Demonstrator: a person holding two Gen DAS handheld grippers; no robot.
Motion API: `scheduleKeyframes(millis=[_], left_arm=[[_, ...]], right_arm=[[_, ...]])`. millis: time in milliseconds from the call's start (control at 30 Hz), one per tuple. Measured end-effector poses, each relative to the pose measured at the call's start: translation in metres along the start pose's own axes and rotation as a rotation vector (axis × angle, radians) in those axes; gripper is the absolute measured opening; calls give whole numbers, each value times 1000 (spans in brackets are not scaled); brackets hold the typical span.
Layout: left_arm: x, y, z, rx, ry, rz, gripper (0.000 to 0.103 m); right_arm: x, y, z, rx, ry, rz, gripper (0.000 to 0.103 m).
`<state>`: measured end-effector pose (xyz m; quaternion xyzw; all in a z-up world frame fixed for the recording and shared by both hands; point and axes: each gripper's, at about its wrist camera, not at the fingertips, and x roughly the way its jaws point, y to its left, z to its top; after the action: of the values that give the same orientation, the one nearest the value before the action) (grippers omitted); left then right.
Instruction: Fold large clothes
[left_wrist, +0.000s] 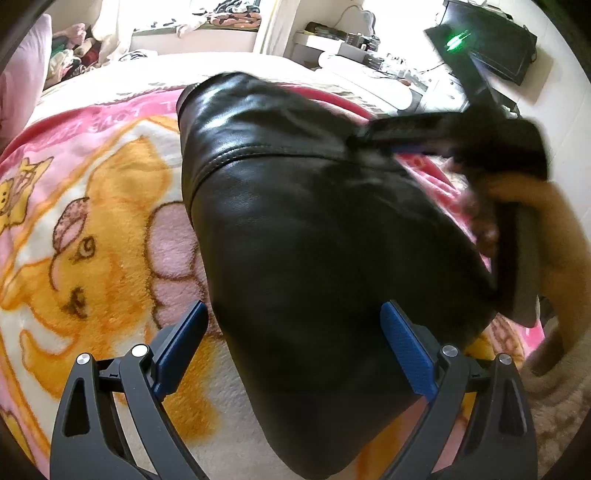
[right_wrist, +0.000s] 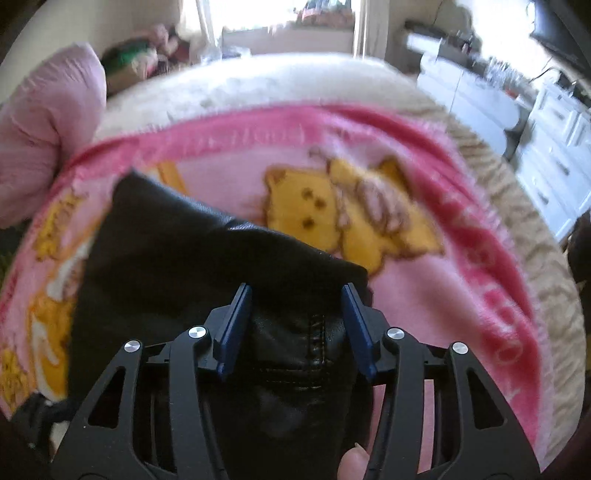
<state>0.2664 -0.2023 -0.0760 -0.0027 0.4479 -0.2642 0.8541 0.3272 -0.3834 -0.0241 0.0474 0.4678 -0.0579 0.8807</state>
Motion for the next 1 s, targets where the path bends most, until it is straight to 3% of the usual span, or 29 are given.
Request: scheduleKeyframes(millis=[300,867,933,1000], left_arm=[[6,2,3,-8,7,-29,94],[12,6,6,-52,49,-54,99],[11,5,6,-42,47,-51,99],[9,4,7,-33,46,-43,99]], right_arm=[[26,-7,-6,10,102,12,43],[21,-8,-5,27,50,8,47],[10,-11,-5,48,16,30,53],[0,-16,-5,84,-7,67,82]])
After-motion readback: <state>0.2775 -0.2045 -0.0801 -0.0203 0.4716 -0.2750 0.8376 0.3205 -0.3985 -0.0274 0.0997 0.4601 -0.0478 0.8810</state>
